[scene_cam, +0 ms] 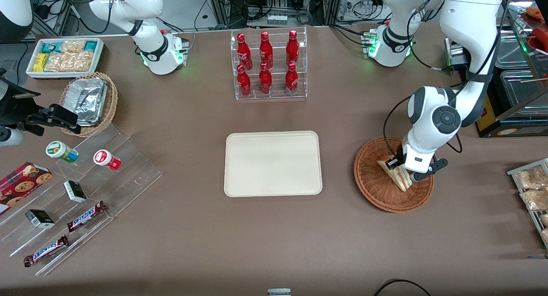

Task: Place sandwich from basket to tray
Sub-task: 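Close the left gripper on the sandwich and lift it from the basket, then carry the held sandwich with the left gripper over the cream tray, then lower the sandwich onto the tray and open the left gripper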

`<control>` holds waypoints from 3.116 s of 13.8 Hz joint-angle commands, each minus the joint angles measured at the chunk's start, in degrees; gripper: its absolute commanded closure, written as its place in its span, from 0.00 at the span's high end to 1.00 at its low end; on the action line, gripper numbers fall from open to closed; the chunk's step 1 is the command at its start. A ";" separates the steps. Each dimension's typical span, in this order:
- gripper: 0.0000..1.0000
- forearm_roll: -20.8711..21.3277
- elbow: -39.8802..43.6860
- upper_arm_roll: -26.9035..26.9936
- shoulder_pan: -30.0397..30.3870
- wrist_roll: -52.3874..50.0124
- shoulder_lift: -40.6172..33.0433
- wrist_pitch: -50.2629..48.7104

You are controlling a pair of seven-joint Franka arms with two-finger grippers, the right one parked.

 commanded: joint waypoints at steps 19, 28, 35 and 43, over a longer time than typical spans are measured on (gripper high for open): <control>0.00 2.76 14.67 -2.24 -19.45 10.26 0.27 -15.46; 0.00 -0.23 27.33 -7.44 -21.82 11.58 14.16 -15.46; 0.00 -0.23 34.55 -7.44 -23.84 9.47 21.02 -15.29; 0.75 0.03 34.73 -7.35 -24.02 8.33 22.44 -13.44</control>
